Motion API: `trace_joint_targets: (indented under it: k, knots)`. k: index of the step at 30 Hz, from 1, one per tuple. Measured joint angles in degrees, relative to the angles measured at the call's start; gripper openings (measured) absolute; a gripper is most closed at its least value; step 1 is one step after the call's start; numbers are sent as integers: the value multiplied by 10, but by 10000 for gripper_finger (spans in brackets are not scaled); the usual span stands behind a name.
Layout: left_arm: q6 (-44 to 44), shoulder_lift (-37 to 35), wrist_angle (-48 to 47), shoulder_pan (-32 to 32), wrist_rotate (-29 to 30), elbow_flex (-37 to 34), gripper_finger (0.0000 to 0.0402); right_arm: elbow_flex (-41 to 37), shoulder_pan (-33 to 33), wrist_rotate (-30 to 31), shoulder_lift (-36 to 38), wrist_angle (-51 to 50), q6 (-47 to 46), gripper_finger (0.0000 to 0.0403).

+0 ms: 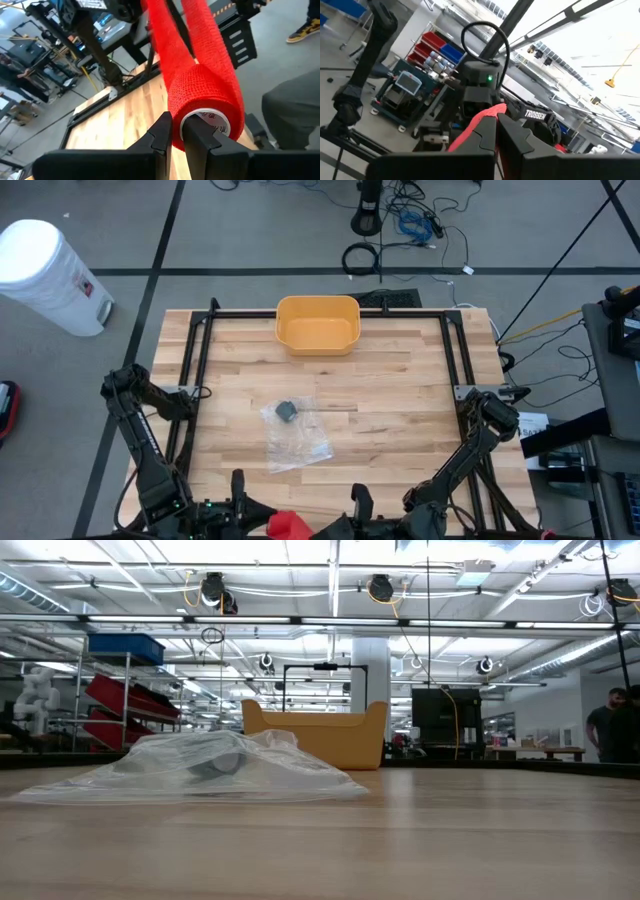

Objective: Roll bandage
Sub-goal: Roll the red bandage

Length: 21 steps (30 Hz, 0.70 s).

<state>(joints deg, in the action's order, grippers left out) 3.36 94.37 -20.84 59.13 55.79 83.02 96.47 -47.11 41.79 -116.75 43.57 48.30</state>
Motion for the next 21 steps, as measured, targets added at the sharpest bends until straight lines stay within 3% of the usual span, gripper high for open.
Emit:
trace_joint_targets:
  k: [17,21]
  knots:
    - [-17,0,-19,-7,-1,0,41,20,-20,3,0,-21,20,0]
    - [-16,0,-18,-7,-48,0,41,20,-9,56,0,-47,24,0]
